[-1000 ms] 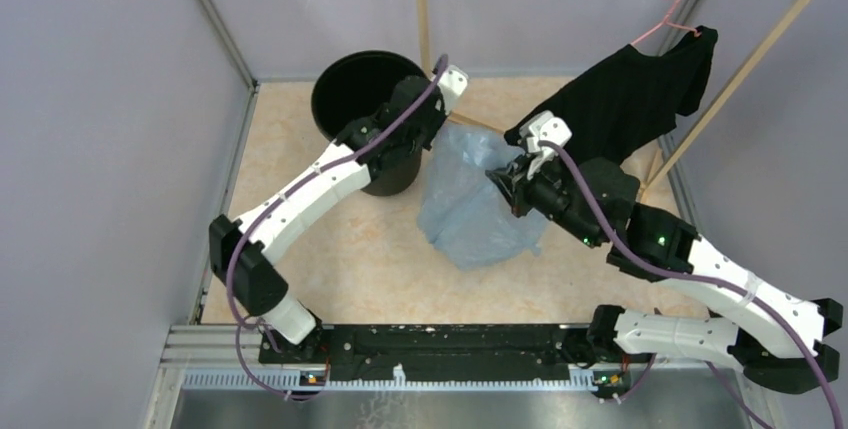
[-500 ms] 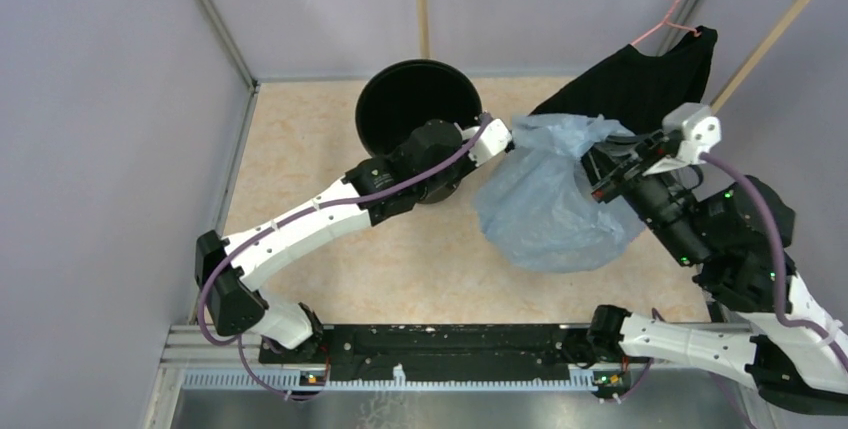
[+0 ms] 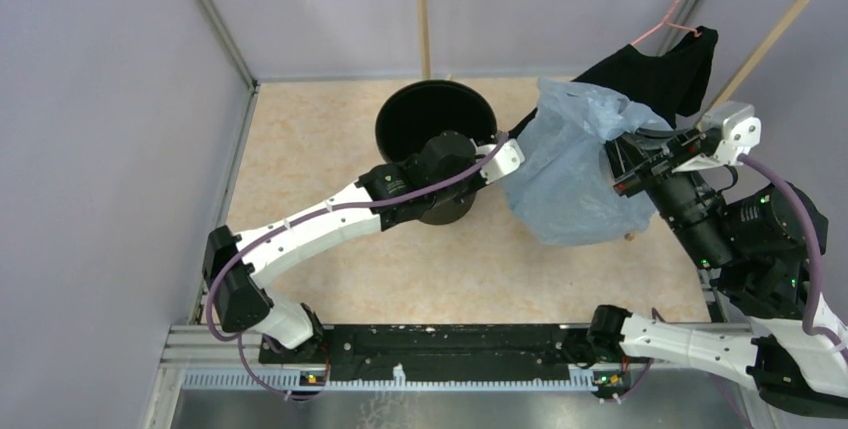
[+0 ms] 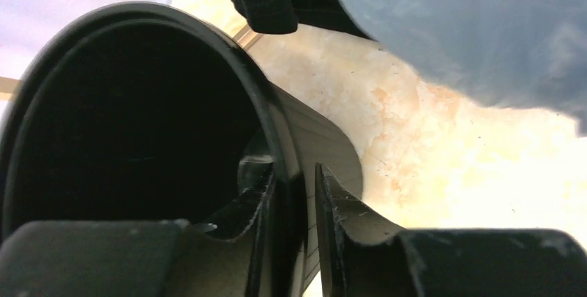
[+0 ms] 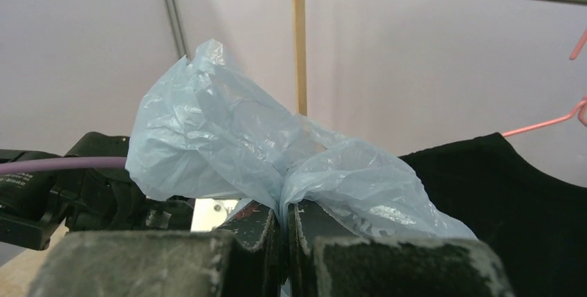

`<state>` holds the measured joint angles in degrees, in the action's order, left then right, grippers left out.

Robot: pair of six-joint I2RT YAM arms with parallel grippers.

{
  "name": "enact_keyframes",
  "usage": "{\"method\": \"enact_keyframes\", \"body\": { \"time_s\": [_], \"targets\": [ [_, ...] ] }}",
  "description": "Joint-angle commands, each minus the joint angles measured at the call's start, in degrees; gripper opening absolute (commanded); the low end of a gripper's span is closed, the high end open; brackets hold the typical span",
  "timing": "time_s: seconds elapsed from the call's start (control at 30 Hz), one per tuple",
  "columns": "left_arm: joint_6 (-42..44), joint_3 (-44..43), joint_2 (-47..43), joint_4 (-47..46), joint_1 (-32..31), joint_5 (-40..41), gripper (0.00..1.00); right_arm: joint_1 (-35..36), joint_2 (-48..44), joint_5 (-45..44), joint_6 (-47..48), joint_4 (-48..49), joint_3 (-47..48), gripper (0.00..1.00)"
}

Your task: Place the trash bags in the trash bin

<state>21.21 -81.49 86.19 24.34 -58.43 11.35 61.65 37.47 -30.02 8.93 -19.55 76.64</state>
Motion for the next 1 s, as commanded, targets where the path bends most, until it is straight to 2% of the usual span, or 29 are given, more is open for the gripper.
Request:
{"method": "enact_keyframes", "body": {
  "time_s": [0.0, 0.07, 0.17, 0.23, 0.33, 0.43, 0.5, 0.6, 0.67, 0.7, 0.73, 0.97],
  "targets": [
    [1.77, -0.90, -2.39, -4.82, -0.18, 2.13, 0.35, 0.15, -0.56, -2.01, 2.01, 1.92, 2.26, 0.00],
    [1.75, -0.70, -4.02, -5.62, -0.14, 2.42, 0.46, 0.14, -0.48, -1.85, 2.43, 2.70, 1.96, 0.00],
    [2.08, 0.98, -7.17, -7.85, -0.08, 2.25, 0.76, 0.12, 0.25, -0.71, 2.88, 5.08, 1.60, 0.00],
    [2.27, 2.13, -9.61, -9.47, -0.10, 2.38, 0.88, 0.18, 1.37, 0.31, 3.13, 7.08, 1.44, 0.00],
    [2.62, 3.91, -13.58, -12.96, -0.06, 4.71, 0.97, 0.14, 4.28, 1.52, 3.99, 10.19, 1.97, 0.00],
    [5.02, 9.72, -19.32, -22.94, -0.06, 12.86, 0.99, 0.14, 9.67, 1.32, 5.79, 12.14, 4.04, 0.00],
    [8.52, 14.36, -22.63, -33.42, -0.07, 20.94, 0.99, 0.12, 13.85, 0.15, 6.89, 13.56, 5.74, 0.00],
    [16.96, 22.10, -26.01, -55.83, 0.98, 37.80, 0.99, 0.14, 20.70, -0.60, 6.76, 16.65, 8.66, 0.00],
    [21.60, 25.65, -27.77, -69.06, 3.10, 43.90, 0.99, 0.15, 24.84, 0.16, 5.25, 18.46, 11.44, 0.00],
    [21.96, 27.00, -28.66, -72.45, 4.58, 45.07, 0.99, 0.14, 26.77, 0.68, 4.20, 19.09, 13.06, 0.00],
    [20.27, 27.80, -29.68, -73.59, 6.04, 45.44, 0.99, 0.14, 28.74, 1.31, 3.18, 20.06, 14.75, 0.00],
    [7.39, 28.35, -34.27, -64.66, 14.92, 43.14, 0.99, 0.14, 39.10, 4.45, -4.94, 27.86, 26.05, 0.00]
  ]
}}
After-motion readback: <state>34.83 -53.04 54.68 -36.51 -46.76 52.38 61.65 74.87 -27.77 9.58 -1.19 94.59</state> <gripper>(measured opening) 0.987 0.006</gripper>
